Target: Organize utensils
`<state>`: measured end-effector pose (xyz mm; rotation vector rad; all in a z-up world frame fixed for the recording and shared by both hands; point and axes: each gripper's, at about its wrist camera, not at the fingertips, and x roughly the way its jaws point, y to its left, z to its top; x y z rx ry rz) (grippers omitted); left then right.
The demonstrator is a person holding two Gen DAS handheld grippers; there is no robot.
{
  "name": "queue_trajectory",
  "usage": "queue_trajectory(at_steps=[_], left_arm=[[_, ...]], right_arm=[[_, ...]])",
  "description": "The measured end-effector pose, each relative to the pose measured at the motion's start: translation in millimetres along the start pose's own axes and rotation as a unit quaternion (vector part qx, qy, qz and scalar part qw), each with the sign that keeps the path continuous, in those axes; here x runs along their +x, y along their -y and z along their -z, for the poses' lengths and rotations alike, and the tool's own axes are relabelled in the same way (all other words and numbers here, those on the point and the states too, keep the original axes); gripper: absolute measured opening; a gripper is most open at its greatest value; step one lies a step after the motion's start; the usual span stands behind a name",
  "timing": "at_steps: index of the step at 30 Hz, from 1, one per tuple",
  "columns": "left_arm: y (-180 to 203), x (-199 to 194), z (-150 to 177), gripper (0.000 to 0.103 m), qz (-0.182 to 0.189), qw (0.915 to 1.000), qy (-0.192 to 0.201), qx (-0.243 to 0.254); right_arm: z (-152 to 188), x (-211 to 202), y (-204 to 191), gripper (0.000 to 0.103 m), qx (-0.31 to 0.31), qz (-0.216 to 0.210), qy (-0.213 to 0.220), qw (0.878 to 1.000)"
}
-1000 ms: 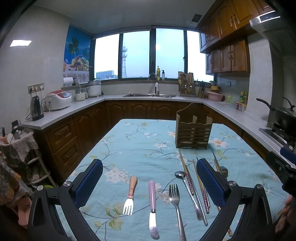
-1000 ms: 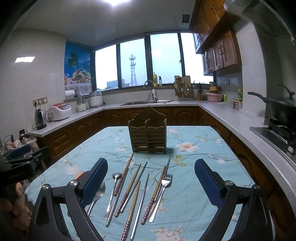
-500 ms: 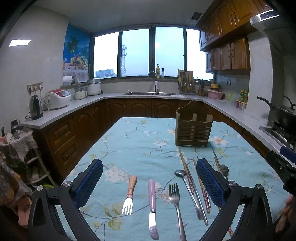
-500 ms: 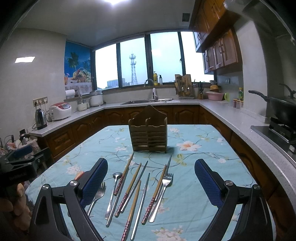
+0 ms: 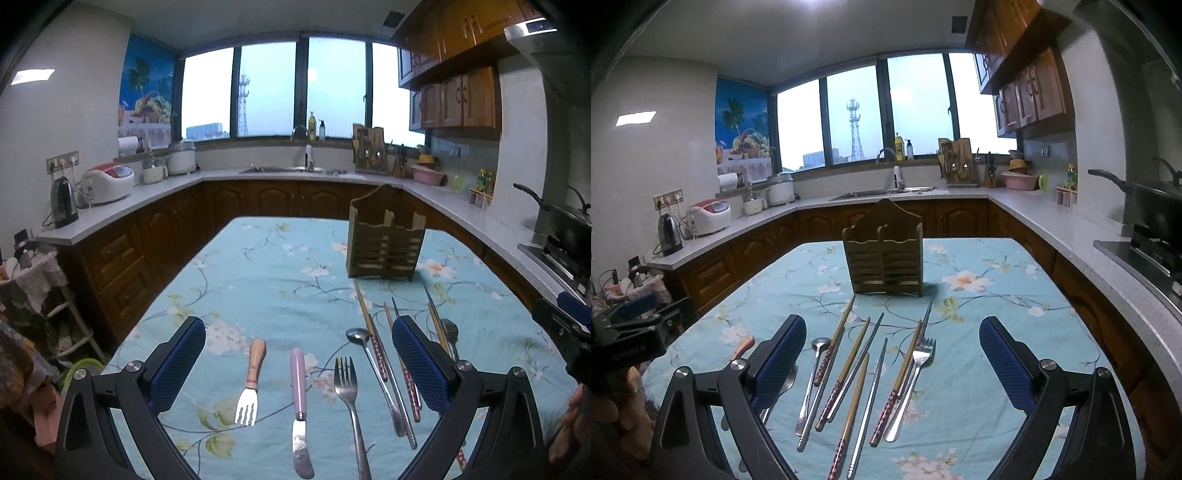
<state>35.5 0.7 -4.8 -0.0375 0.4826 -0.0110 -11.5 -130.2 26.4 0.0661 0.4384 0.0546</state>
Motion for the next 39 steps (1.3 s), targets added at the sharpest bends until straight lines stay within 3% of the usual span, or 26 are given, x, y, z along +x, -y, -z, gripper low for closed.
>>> queue_trajectory(at_steps=[12,24,35,39], left_arm=[[-7,57,-35,0.101,0.027,0.996,-0.084,-0.014],[-8,136,-82,0.099,0.047,0.987,-0.152,-0.02],[1,211,-106,0.09,0.054,0.9768,-0.206,-0.02],[9,238,-112,0.082,0.056,0.9731,-0.223,-0.015]], right_arm=[[-10,42,24,0.096,0.026,-0.003,-0.058,0.998],[-21,129,57,0.095,0.06,-0.001,-0.159,0.986],[-28,208,83,0.081,0.092,0.01,-0.225,0.97],[-24,235,89,0.063,0.099,0.014,-0.245,0.964]])
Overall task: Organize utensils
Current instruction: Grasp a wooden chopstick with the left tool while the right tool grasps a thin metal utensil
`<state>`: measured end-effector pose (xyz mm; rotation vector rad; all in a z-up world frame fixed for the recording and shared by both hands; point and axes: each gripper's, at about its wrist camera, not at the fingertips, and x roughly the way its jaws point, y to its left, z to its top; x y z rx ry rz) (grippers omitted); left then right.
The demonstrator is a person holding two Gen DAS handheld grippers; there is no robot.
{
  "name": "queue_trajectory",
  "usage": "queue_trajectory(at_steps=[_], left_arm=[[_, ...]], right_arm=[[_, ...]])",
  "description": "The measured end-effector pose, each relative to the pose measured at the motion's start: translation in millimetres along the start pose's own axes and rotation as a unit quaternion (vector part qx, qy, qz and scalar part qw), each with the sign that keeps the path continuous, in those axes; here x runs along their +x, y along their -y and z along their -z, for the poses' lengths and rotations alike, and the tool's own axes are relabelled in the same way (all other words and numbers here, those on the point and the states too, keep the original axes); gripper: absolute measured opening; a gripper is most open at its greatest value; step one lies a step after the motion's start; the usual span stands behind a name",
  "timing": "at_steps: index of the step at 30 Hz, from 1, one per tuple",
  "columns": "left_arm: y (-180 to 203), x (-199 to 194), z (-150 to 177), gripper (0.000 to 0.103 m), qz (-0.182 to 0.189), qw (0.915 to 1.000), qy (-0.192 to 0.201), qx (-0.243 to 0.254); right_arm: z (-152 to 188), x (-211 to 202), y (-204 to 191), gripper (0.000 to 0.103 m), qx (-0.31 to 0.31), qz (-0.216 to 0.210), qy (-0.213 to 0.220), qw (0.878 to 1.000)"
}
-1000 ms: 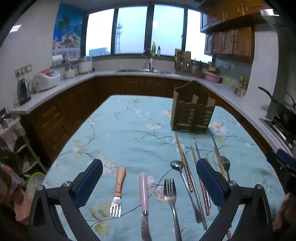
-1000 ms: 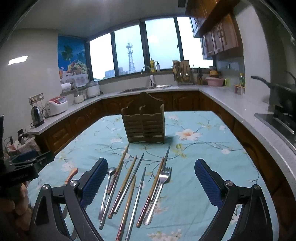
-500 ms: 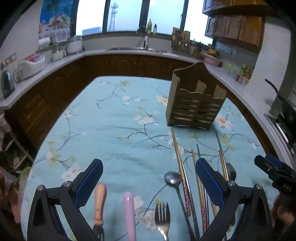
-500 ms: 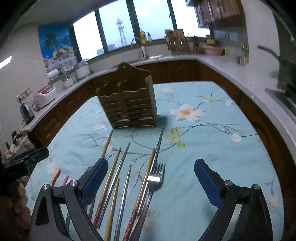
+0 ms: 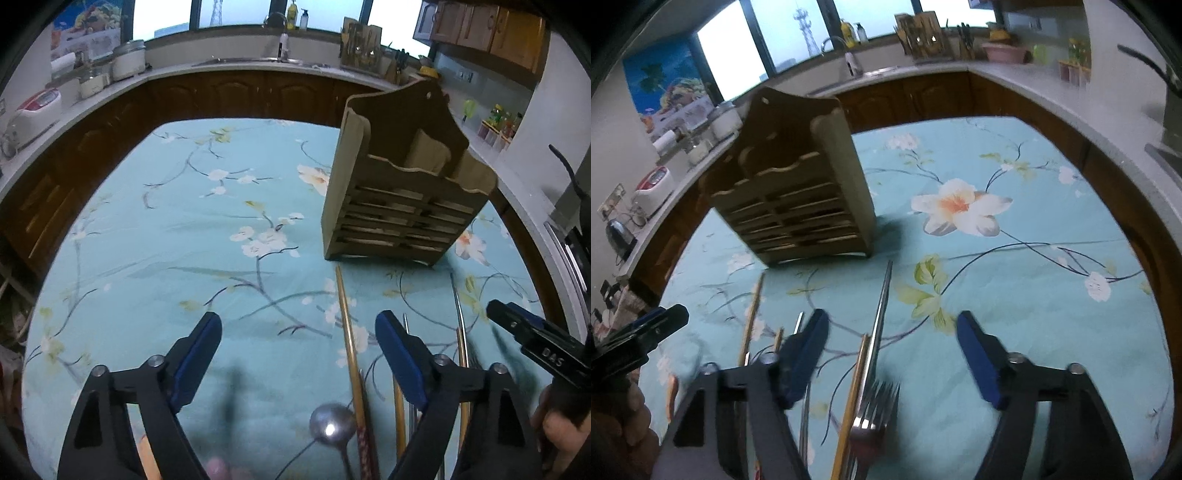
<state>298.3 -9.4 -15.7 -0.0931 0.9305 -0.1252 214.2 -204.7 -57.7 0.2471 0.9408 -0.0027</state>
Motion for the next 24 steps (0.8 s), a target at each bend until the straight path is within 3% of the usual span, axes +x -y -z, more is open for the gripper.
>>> queue_trajectory(at_steps=[6,10,15,19,24], left_arm=[[13,35,-16,0.075,0.007,0.9997,-0.025,0.003],[20,59,-27,0.071,0.008,0.9991,-0.04,0.008],[24,87,-32,0.059,-0.005,0.9977,-0.064,0.02],[30,97,-29,0.047,-0.022,0.997,-0.064,0.037],[38,99,-29,0.015,-0.026,0.9967,-0.057,0.052]], right_arm=[[-17,32,0,0.047,0.004,0.001,-0.026,1.0],[-25,49,-2,0.043,0.003,0.0,-0.04,0.999],[-31,69,1,0.035,0.008,-0.001,-0.061,0.998],[-31,72,-7,0.032,-0.009,0.011,-0.061,0.998],[-28,74,-19,0.015,-0.05,0.047,-0.055,0.996]])
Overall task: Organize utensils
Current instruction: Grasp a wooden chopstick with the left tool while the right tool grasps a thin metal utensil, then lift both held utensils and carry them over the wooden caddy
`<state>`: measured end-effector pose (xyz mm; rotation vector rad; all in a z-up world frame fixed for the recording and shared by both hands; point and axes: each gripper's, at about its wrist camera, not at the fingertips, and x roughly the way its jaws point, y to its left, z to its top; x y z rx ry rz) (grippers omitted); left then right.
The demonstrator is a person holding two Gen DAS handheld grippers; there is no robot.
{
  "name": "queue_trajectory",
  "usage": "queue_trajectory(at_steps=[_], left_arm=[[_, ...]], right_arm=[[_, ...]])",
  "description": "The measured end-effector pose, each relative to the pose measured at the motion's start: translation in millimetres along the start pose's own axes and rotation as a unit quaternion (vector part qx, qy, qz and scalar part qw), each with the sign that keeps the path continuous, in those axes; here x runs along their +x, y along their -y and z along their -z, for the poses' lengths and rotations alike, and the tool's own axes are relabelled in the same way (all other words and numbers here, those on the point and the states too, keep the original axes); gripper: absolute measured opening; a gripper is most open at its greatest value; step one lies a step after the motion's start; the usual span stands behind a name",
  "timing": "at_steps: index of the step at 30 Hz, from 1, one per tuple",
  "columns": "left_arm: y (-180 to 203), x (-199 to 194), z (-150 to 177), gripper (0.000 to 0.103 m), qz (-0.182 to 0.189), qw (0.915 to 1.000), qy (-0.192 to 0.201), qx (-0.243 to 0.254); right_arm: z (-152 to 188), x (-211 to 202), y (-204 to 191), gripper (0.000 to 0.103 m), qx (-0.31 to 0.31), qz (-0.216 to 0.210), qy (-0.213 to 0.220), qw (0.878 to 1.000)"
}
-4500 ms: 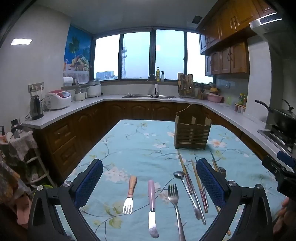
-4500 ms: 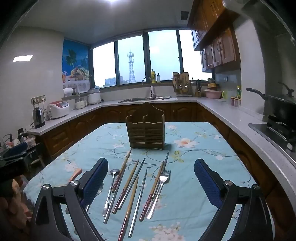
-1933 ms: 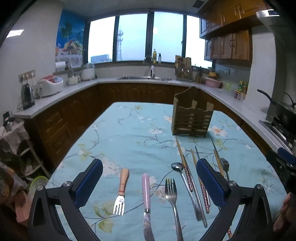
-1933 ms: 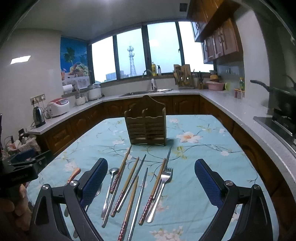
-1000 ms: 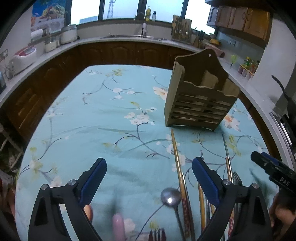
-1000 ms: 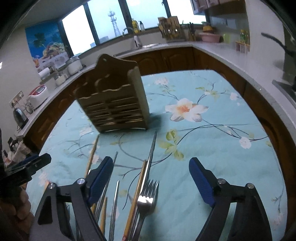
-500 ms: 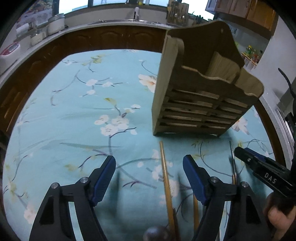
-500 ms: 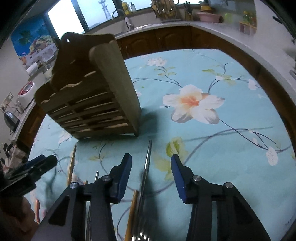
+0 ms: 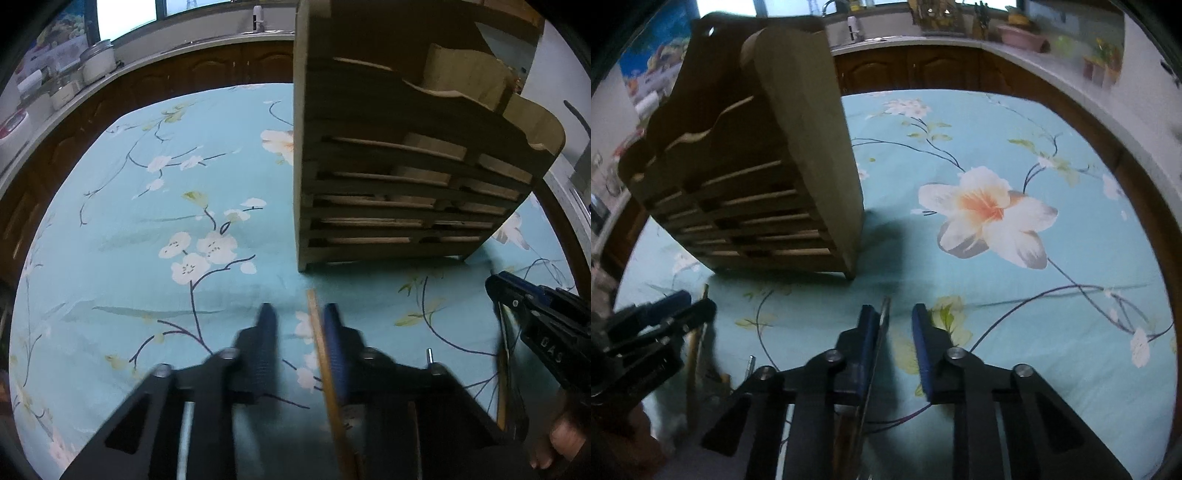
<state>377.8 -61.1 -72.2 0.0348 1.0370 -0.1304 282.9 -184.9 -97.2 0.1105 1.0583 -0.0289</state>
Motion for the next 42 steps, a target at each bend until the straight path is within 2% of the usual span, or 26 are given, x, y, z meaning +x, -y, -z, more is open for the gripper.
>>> queue_trajectory(at_steps=[1,4,8,15,27,42], left_arm=[[1,1,-1,0.008,0.002,1.0,-0.002,0.001],[3,0,-2,0.007,0.009,0.9999,-0.005,-0.001],[-3,-12,-3,0.006,0.027,0.9996,0.001,-0.012],[-19,-58,7,0.006,0.06,0.9974,0.027,-0.03],[-40,-161,44,0.006,0.091,0.9911,0.09,-0.035],[-58,-243,81,0.004,0.116,0.982,0.143,-0.042]], right_arm=[[0,0,0,0.009,-0.004,0.002,0.001,1.0],[0,-1,1,0.007,-0.001,-0.004,0.001,1.0],[-1,-4,10,0.006,0.03,-0.043,0.003,0.999],[-1,-47,16,0.004,0.06,-0.096,0.041,0.993],[-2,-122,5,0.004,0.051,-0.127,0.106,0.985],[16,-178,-2,0.004,0.035,-0.136,0.16,0.977]])
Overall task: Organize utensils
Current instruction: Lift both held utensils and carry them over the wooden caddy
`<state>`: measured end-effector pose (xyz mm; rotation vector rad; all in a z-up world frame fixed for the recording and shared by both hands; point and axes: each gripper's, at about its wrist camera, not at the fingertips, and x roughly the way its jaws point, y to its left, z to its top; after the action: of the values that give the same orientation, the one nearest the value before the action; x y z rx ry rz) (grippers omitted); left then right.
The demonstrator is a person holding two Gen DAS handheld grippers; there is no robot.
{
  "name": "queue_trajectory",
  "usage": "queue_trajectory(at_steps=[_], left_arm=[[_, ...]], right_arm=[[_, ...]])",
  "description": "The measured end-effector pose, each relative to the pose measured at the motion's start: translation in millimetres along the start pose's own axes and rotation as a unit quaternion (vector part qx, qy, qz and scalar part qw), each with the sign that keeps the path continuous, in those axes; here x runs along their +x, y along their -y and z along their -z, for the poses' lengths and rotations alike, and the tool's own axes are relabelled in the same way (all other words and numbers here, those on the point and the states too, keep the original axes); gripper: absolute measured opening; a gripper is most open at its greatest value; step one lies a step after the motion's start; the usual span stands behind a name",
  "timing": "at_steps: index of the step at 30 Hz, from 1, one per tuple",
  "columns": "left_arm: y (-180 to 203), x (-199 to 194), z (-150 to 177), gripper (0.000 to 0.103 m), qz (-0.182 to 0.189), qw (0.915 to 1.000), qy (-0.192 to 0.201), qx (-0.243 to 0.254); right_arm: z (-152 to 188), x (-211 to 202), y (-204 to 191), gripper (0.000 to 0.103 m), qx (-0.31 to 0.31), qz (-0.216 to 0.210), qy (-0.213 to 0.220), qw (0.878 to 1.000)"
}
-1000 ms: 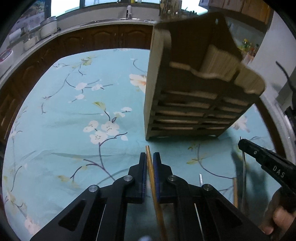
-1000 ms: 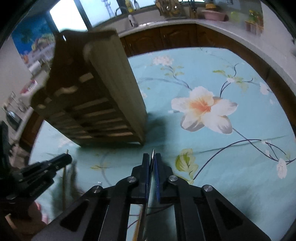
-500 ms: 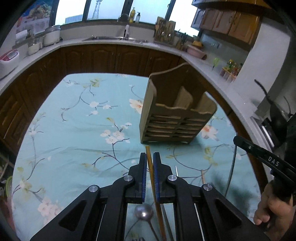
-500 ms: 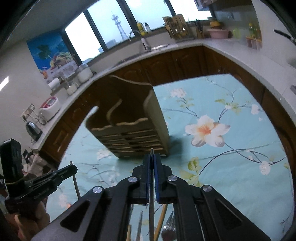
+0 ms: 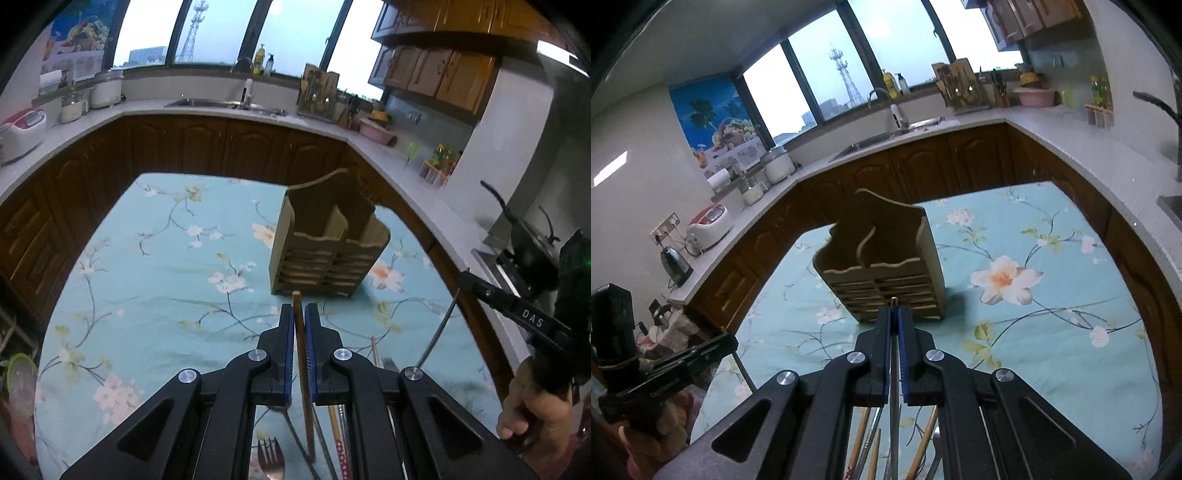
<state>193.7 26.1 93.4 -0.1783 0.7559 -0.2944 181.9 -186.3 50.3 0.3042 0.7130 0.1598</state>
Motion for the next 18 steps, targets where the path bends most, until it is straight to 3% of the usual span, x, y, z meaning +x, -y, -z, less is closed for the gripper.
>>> queue_trajectory(at_steps=[7,18], left_arm=[[2,-35,-2,0.004,0.006,0.999,0.043,0.005],[-5,-56,-12,0.004,0.033,0.9927,0.115,-0.012]], right_arm=[[-7,-14,-9,0.004,-0.008,-0.007,0.025,1.0],[-28,-31,-13,0.004,-0.013,-0.009,0.09,0.996]])
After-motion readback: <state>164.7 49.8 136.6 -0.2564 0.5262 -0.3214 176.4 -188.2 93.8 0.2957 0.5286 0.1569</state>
